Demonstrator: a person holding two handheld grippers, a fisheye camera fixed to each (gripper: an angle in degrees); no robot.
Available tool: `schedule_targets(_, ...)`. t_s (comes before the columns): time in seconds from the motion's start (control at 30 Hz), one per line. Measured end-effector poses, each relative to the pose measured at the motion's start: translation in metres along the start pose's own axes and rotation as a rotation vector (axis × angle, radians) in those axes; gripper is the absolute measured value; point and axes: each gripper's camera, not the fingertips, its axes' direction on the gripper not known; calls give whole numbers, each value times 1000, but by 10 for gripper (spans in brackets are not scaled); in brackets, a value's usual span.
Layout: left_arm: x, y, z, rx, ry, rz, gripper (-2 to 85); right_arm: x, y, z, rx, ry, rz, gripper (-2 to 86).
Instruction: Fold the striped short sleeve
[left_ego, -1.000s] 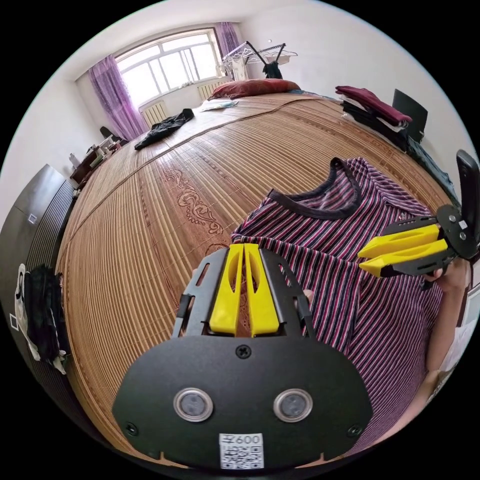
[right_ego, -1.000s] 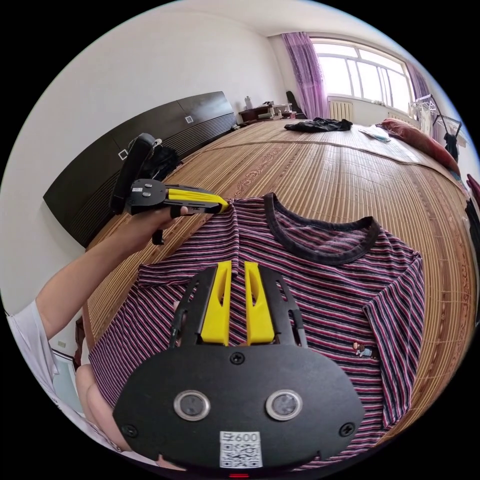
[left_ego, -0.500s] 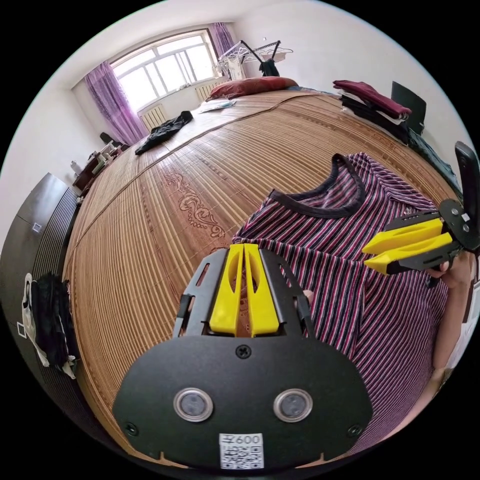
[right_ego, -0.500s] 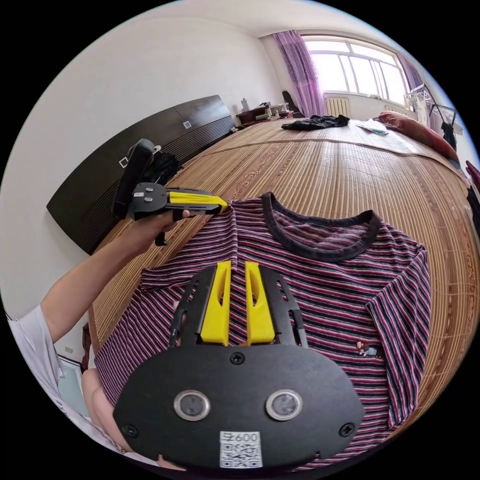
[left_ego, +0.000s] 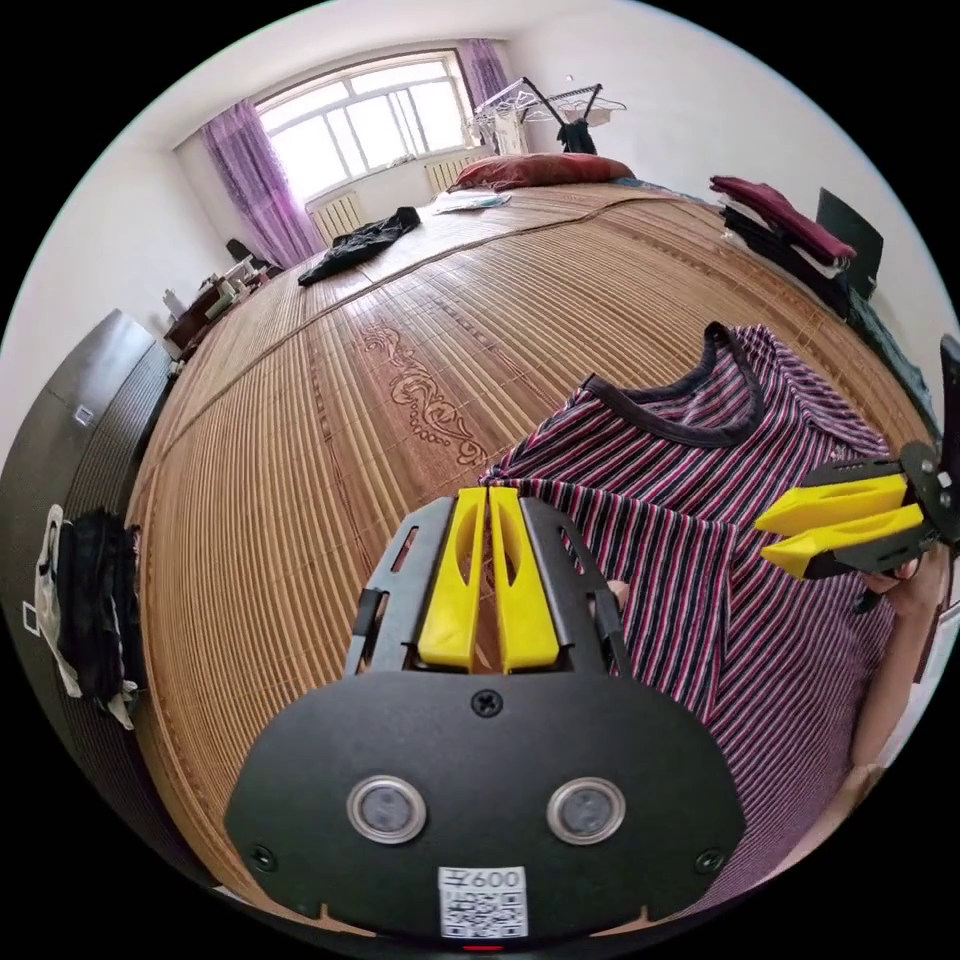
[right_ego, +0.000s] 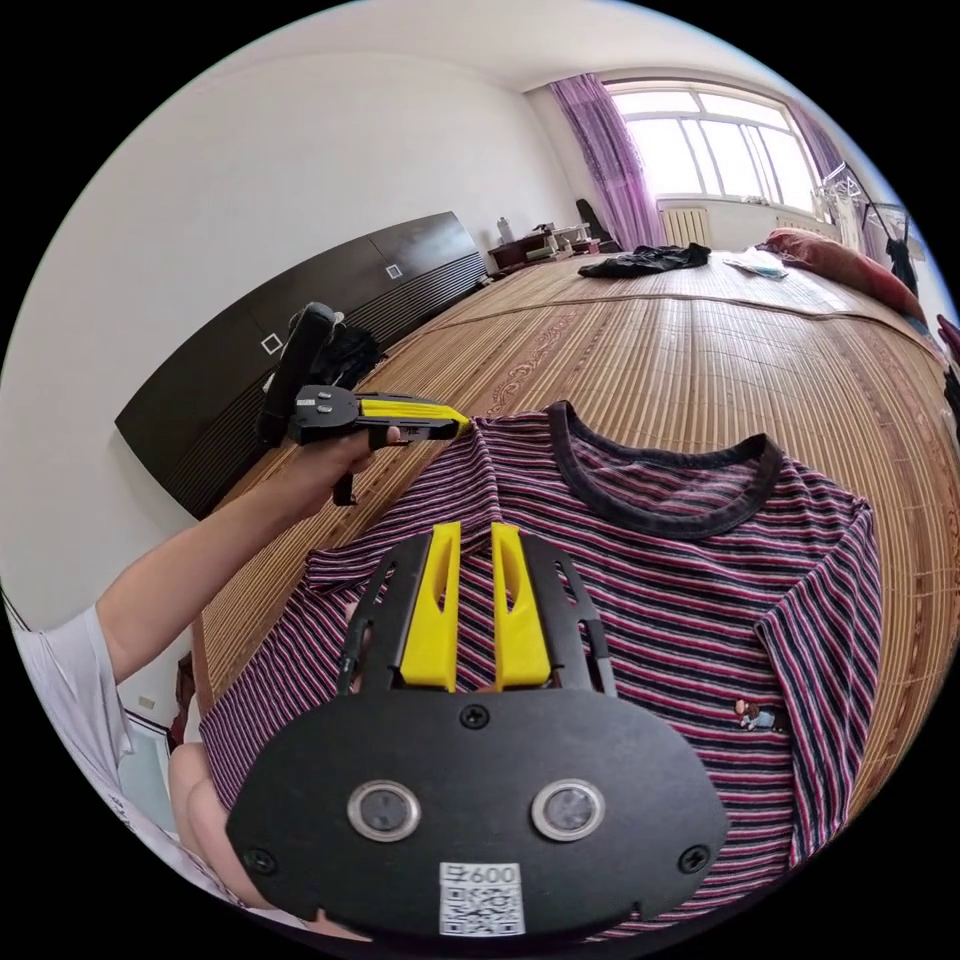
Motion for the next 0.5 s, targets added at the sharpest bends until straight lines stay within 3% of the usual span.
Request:
schedule_targets(0.17, -6, 88, -47, 39, 29, 162, 86, -5, -5, 0, -12, -20, -11, 11)
schedule_targets(0.27, 3, 161, -79, 70, 5, 341, 72, -6, -8, 1, -22, -50, -6, 15)
schedule_targets(0.4, 32, 249, -108, 183, -96, 753, 52, -10, -13, -1, -16, -57, -5, 22)
schedule_targets(0.5, 35, 270, -115, 211, -48, 831, 56, -10, -15, -1, -19, -60, 7, 29)
